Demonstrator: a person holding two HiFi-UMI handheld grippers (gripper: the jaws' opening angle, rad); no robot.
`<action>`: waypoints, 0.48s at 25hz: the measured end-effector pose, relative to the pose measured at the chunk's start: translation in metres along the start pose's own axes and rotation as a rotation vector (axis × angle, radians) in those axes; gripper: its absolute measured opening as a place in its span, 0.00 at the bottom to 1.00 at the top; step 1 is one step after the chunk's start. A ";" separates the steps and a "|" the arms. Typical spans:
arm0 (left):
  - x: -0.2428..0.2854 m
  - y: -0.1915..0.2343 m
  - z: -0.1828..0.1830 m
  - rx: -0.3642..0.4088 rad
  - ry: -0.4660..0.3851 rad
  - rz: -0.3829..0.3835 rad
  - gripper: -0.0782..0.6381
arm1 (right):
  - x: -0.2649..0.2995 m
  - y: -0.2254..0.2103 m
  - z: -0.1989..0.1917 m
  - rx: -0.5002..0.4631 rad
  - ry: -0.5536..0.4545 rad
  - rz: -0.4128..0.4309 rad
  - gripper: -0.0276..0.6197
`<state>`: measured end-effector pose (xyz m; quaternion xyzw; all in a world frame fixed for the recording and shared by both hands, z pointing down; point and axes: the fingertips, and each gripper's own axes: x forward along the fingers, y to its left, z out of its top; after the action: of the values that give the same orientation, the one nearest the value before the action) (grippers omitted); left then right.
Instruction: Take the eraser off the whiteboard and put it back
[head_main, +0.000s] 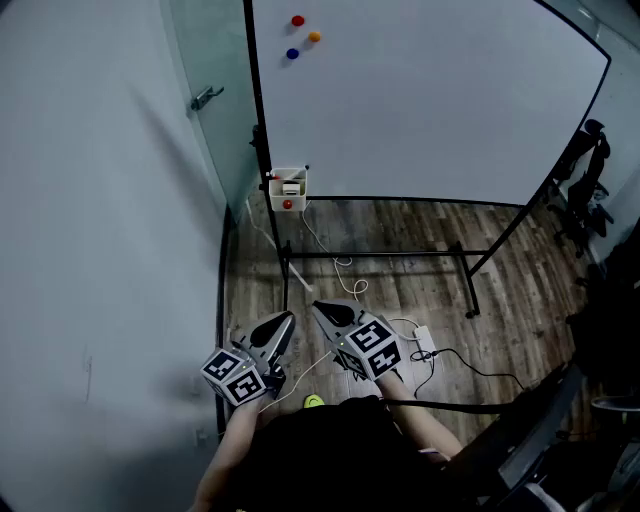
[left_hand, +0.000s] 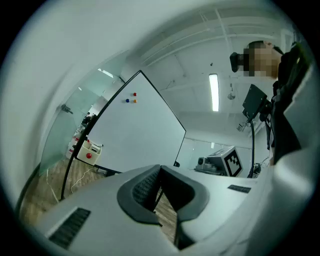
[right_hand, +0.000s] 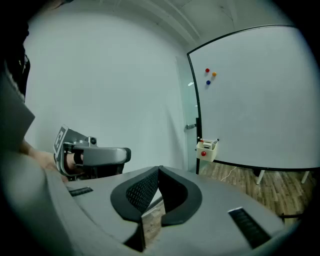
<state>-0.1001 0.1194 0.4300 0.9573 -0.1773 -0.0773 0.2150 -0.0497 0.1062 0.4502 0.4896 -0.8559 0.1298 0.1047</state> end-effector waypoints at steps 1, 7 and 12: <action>0.000 0.000 0.001 -0.001 0.000 0.000 0.14 | 0.000 0.001 0.001 -0.003 0.000 0.004 0.06; -0.005 0.001 0.002 -0.001 -0.002 -0.004 0.14 | 0.001 0.007 0.007 -0.021 -0.017 0.000 0.06; -0.008 0.001 0.005 -0.003 0.000 -0.007 0.14 | -0.003 0.003 0.012 -0.045 -0.020 -0.030 0.06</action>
<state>-0.1087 0.1195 0.4260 0.9576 -0.1737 -0.0783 0.2162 -0.0515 0.1066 0.4369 0.5009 -0.8523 0.1040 0.1093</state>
